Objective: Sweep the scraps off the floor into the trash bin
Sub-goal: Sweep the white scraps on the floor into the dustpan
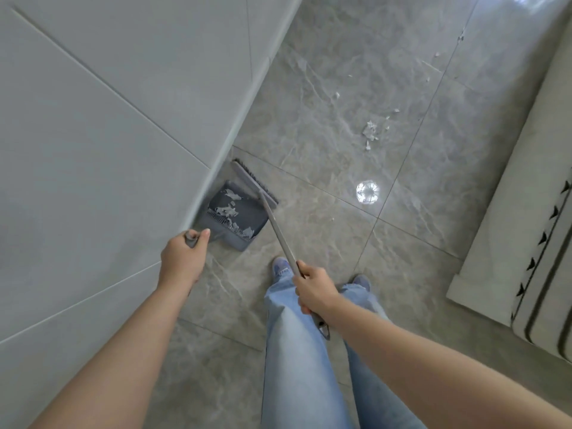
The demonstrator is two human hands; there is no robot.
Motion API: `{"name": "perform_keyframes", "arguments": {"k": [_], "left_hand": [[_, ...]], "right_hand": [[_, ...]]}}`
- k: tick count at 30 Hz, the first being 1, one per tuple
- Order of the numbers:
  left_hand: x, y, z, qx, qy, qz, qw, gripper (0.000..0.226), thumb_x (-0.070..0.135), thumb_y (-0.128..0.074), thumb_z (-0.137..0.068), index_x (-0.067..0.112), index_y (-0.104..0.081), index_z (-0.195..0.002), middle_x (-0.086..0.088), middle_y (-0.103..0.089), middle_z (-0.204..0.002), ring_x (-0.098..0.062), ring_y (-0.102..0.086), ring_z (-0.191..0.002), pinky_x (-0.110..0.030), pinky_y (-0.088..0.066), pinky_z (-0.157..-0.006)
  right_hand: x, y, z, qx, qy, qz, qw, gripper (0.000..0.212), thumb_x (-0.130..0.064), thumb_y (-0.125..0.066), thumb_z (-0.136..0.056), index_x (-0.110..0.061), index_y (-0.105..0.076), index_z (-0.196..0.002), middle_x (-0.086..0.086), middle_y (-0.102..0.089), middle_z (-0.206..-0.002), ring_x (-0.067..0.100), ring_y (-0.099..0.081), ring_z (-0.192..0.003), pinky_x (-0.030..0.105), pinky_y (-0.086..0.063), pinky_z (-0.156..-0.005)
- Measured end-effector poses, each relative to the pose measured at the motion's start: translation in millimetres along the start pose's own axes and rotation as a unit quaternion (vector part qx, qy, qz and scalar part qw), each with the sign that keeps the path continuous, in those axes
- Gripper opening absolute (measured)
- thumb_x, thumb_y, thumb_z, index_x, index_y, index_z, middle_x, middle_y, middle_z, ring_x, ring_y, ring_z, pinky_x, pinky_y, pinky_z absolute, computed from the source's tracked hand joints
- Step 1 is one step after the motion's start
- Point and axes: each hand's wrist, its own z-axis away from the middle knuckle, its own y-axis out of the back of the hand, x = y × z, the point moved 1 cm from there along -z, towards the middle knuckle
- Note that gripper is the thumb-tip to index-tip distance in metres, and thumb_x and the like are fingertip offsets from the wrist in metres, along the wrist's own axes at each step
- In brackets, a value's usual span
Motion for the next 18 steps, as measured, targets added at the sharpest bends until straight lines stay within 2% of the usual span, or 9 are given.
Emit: {"name": "perform_keyframes", "arguments": {"k": [2,4,5,8,9,12,14,16,18], "left_hand": [[7,2,0,0.005,-0.003,-0.009,1.000,0.041,0.045,-0.058,-0.092,0.008,-0.061,-0.073,-0.011,-0.062,-0.063,-0.036,-0.061,-0.066,-0.039,-0.055,-0.059],[9,3,1,0.009,0.001,-0.017,1.000,0.042,0.045,-0.058,-0.092,0.008,-0.061,-0.073,-0.011,-0.063,-0.067,-0.038,-0.062,-0.075,-0.043,-0.055,-0.069],[9,3,3,0.013,0.001,-0.018,1.000,0.041,0.043,-0.058,-0.093,0.006,-0.061,-0.074,-0.011,-0.063,-0.069,-0.038,-0.061,-0.078,-0.041,-0.053,-0.070],[10,2,4,0.020,0.000,-0.027,0.999,0.039,0.040,-0.058,-0.094,0.006,-0.061,-0.076,-0.012,-0.065,-0.076,-0.035,-0.059,-0.082,-0.036,-0.044,-0.071],[10,1,4,0.023,-0.001,-0.028,0.999,0.038,0.039,-0.059,-0.094,0.006,-0.062,-0.077,-0.012,-0.065,-0.077,-0.034,-0.058,-0.083,-0.035,-0.042,-0.071],[12,0,0,0.029,0.006,-0.034,0.999,0.034,0.038,-0.060,-0.094,0.008,-0.064,-0.078,-0.011,-0.065,-0.080,-0.032,-0.056,-0.083,-0.034,-0.040,-0.073],[13,-1,-2,0.030,0.004,-0.037,0.999,0.032,0.038,-0.061,-0.094,0.009,-0.066,-0.081,-0.009,-0.064,-0.082,-0.028,-0.054,-0.083,-0.033,-0.040,-0.075],[15,-1,-2,0.028,0.010,-0.041,0.999,0.031,0.039,-0.061,-0.093,0.010,-0.067,-0.084,-0.008,-0.065,-0.083,-0.028,-0.055,-0.085,-0.032,-0.040,-0.075],[17,-2,-1,0.024,0.021,-0.037,0.999,0.032,0.042,-0.061,-0.093,0.012,-0.066,-0.081,-0.008,-0.066,-0.081,-0.031,-0.058,-0.084,-0.034,-0.043,-0.073]], "right_hand": [[-1,10,1,0.020,0.000,0.000,1.000,0.052,-0.018,-0.042,-0.097,-0.025,-0.037,-0.148,-0.001,-0.045,-0.062,0.016,-0.044,-0.043,0.023,-0.037,-0.037],[-13,23,-9,0.048,0.006,0.023,0.999,0.049,-0.019,-0.043,-0.096,-0.031,-0.041,-0.143,0.003,-0.051,-0.069,0.019,-0.051,-0.045,0.029,-0.044,-0.039],[-22,30,-17,0.062,0.014,0.045,0.997,0.044,-0.019,-0.043,-0.095,-0.030,-0.046,-0.137,0.007,-0.055,-0.075,0.022,-0.055,-0.051,0.034,-0.049,-0.045],[-53,53,-38,0.087,0.017,0.160,0.983,0.043,-0.019,-0.043,-0.094,-0.016,-0.049,-0.137,0.017,-0.063,-0.104,0.033,-0.063,-0.089,0.037,-0.053,-0.073],[-65,57,-43,0.093,0.002,0.199,0.976,0.042,-0.017,-0.043,-0.095,-0.015,-0.048,-0.137,0.017,-0.062,-0.109,0.033,-0.061,-0.097,0.035,-0.051,-0.076],[-85,52,-47,0.061,0.002,0.253,0.966,0.044,-0.010,-0.041,-0.093,-0.009,-0.046,-0.136,0.015,-0.056,-0.093,0.030,-0.054,-0.080,0.036,-0.046,-0.061],[-86,39,-43,0.035,0.003,0.245,0.969,0.037,-0.009,-0.040,-0.094,-0.005,-0.049,-0.130,0.015,-0.057,-0.096,0.027,-0.053,-0.081,0.034,-0.043,-0.057],[-71,27,-37,0.010,-0.006,0.200,0.980,0.036,-0.010,-0.039,-0.095,-0.010,-0.051,-0.130,0.016,-0.060,-0.100,0.027,-0.054,-0.072,0.025,-0.044,-0.050],[-58,23,-27,-0.010,-0.013,0.119,0.993,0.038,-0.010,-0.036,-0.095,-0.014,-0.055,-0.128,0.013,-0.055,-0.080,0.023,-0.048,-0.053,0.019,-0.037,-0.035]]}}
